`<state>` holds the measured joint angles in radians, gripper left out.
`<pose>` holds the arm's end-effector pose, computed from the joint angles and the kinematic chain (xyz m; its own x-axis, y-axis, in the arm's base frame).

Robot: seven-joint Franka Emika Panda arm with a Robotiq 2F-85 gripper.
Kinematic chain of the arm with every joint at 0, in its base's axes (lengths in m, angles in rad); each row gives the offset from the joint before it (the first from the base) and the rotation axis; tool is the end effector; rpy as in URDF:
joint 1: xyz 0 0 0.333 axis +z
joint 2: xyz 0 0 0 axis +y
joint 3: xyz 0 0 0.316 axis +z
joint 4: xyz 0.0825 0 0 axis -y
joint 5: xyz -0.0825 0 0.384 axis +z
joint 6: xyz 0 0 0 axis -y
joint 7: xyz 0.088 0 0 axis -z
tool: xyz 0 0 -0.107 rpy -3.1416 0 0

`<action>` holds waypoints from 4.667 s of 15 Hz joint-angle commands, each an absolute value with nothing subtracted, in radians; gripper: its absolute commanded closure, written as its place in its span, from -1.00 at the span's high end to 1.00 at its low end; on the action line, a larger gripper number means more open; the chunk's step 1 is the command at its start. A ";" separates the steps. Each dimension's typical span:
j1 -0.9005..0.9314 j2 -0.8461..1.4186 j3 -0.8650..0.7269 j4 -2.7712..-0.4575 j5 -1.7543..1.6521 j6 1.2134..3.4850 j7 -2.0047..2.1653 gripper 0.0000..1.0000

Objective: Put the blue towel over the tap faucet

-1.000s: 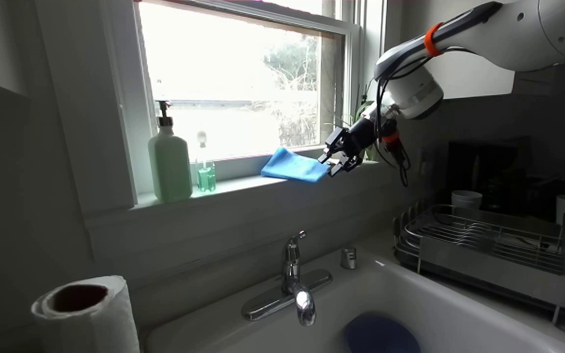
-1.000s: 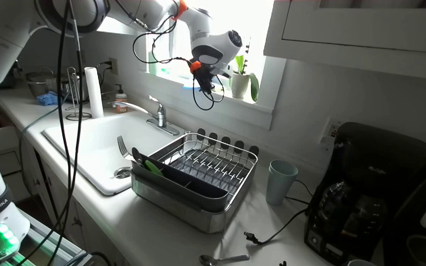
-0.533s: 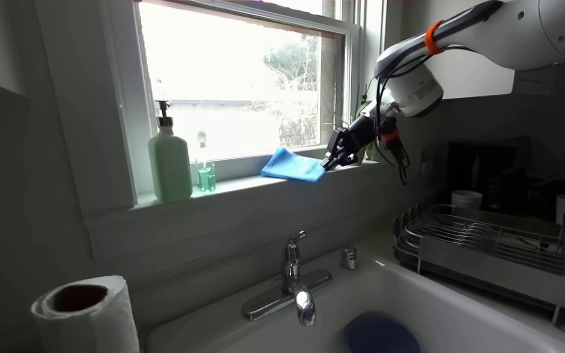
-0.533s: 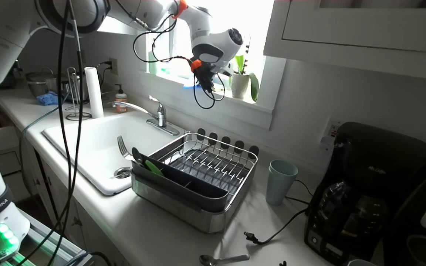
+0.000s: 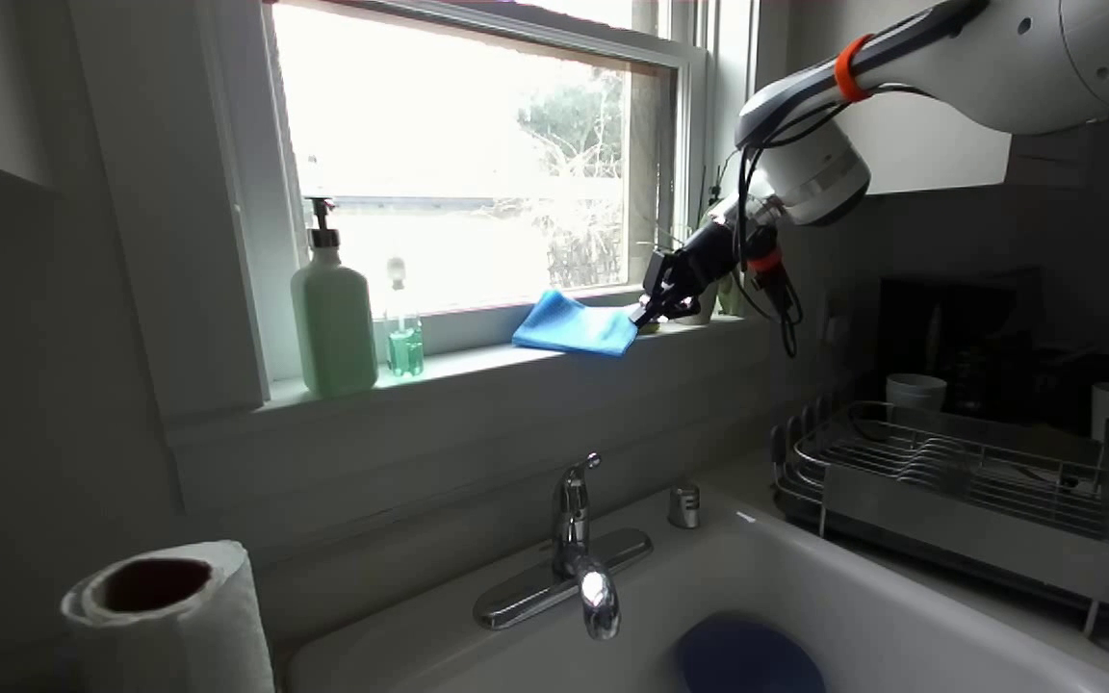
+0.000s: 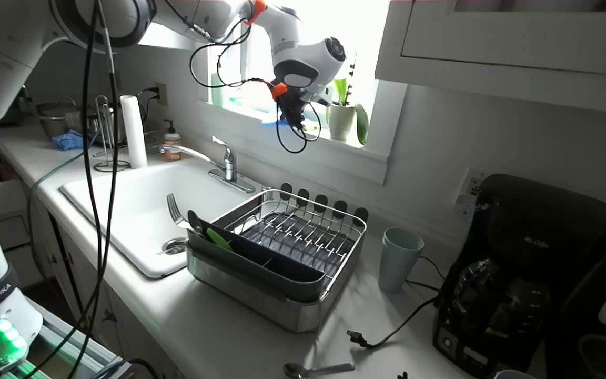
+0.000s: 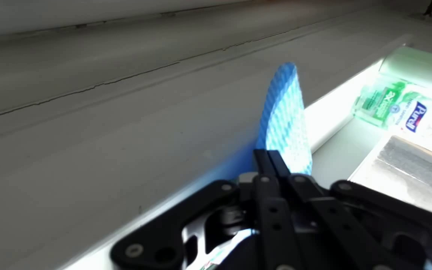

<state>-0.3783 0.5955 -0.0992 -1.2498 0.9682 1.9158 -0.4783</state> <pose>0.6927 -0.2710 0.4510 0.8667 -0.3960 0.3033 -0.0795 -0.7100 -0.6997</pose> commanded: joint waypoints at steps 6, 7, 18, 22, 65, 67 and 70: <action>-0.394 0.614 -0.084 -1.204 0.954 1.893 -0.456 -0.80; -0.394 0.614 -0.084 -1.204 0.954 1.892 -0.457 -0.87; -0.381 0.599 -0.101 -1.220 0.961 1.898 -0.470 0.01; -0.380 0.595 -0.101 -1.223 0.960 1.899 -0.473 -0.40; -0.373 0.573 -0.126 -1.228 0.891 1.902 -0.473 -0.46; -0.375 0.567 -0.136 -1.237 0.888 1.906 -0.472 -0.74; -0.370 0.570 -0.153 -1.240 0.869 1.907 -0.465 -0.11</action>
